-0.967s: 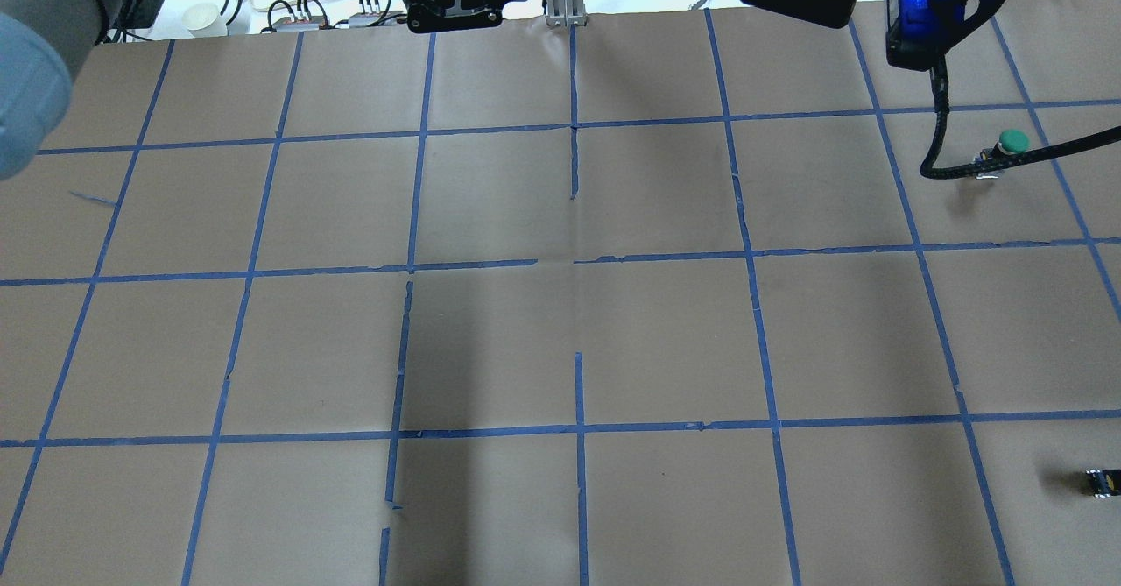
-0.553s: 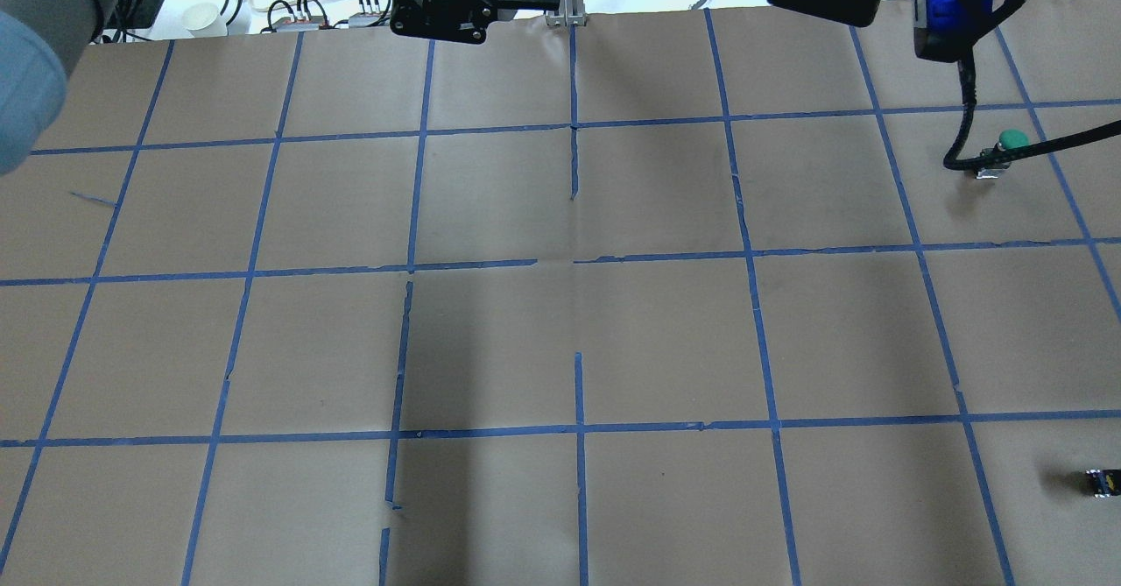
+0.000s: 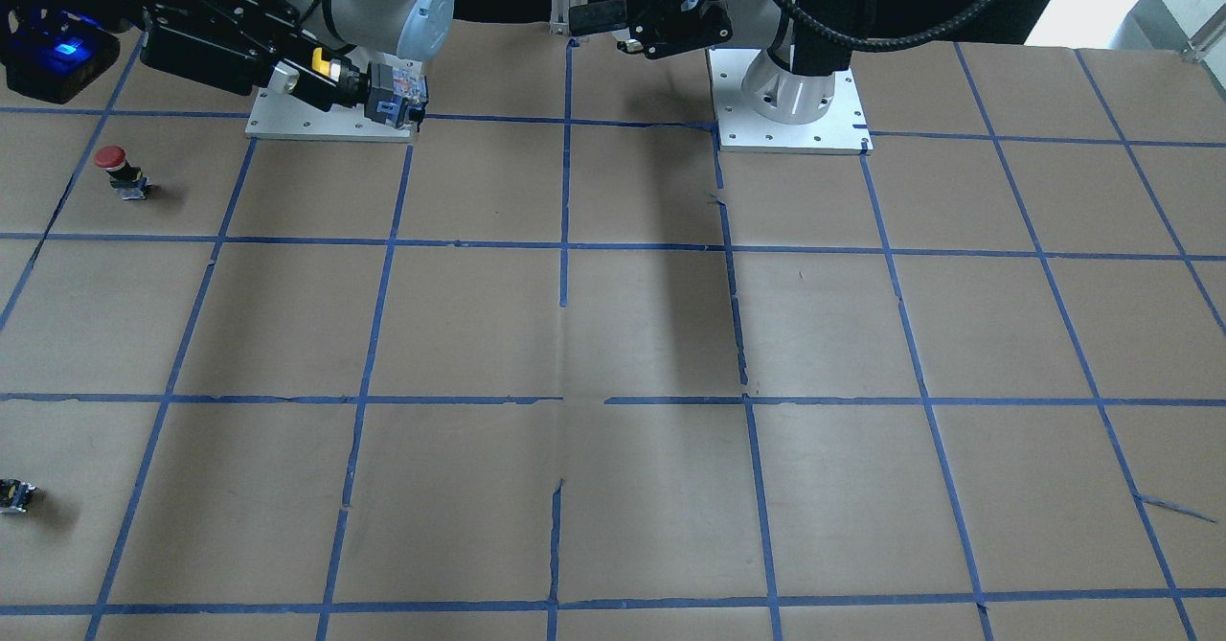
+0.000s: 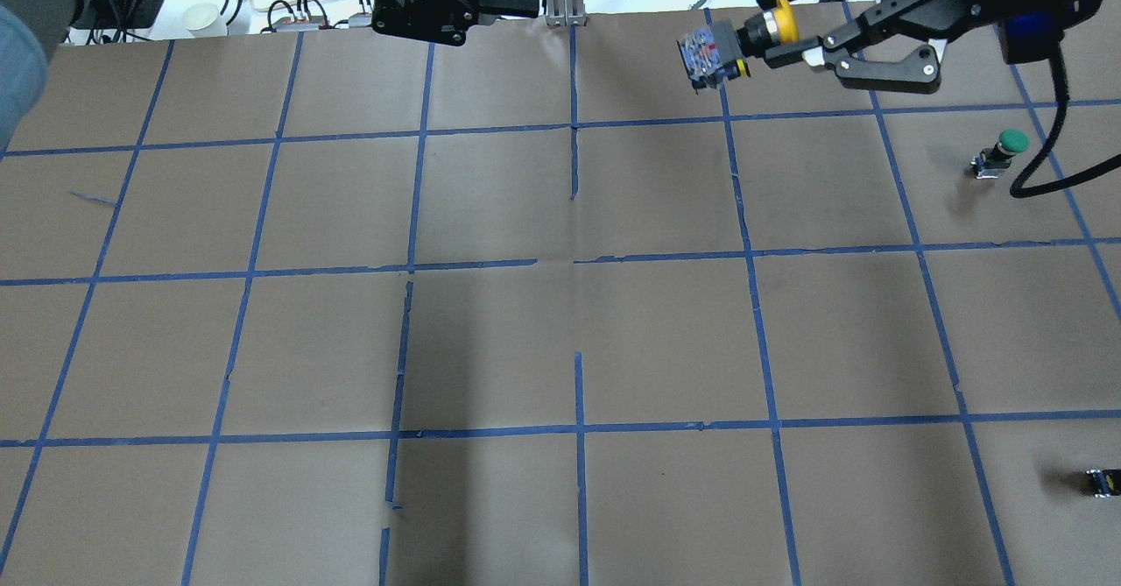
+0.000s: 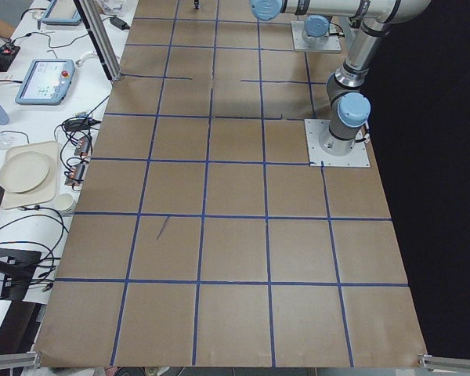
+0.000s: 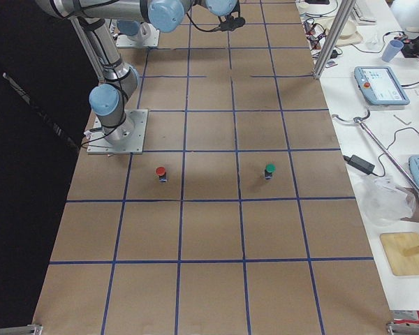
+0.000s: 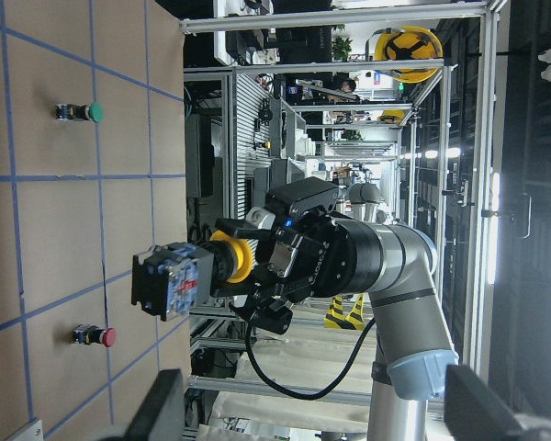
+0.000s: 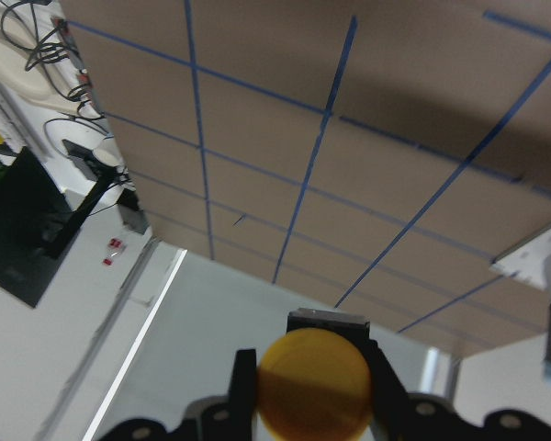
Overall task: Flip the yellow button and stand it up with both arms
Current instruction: 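Carry the button with the right gripper while the left gripper withdraws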
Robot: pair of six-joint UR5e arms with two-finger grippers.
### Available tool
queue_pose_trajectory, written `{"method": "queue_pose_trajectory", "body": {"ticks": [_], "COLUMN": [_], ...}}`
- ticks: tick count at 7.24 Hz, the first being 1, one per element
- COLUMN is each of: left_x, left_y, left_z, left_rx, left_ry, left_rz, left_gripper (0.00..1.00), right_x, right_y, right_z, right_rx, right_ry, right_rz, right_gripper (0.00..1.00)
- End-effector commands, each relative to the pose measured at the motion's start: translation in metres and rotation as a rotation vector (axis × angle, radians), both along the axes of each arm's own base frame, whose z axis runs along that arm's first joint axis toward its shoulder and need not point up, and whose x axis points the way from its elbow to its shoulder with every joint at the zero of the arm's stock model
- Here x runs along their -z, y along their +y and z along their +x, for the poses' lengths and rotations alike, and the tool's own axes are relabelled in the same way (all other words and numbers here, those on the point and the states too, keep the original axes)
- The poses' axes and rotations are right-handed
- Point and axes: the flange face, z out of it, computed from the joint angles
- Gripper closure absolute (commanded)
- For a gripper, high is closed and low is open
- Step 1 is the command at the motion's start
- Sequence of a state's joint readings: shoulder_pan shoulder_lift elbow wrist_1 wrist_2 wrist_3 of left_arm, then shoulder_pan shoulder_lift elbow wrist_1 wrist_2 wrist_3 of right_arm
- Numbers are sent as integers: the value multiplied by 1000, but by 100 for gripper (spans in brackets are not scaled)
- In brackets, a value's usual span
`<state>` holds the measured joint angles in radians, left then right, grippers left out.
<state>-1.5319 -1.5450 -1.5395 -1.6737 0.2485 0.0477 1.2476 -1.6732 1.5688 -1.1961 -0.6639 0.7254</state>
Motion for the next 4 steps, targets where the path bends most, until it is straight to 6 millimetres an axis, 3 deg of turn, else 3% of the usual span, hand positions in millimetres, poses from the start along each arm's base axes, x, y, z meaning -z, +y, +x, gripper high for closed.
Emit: {"method": "queue_pose_trajectory", "body": {"ticks": [1, 2, 3, 4], "left_x": [8, 10, 25, 25], "left_y": [1, -1, -6, 1], "left_z": [11, 18, 26, 32], "left_rx": [2, 5, 21, 25], "left_ry": [-227, -385, -579, -694], "left_rz": [-18, -36, -28, -36], "left_gripper": [0, 0, 0, 0], "right_x": [29, 34, 49, 72], "right_y": [16, 19, 18, 5], "right_z": [-29, -40, -48, -77], "right_rx": [-401, -549, -754, -914], "right_ry": [348, 440, 470, 532], "right_rz": [-138, -190, -274, -336], "right_gripper": [77, 78, 81, 84]}}
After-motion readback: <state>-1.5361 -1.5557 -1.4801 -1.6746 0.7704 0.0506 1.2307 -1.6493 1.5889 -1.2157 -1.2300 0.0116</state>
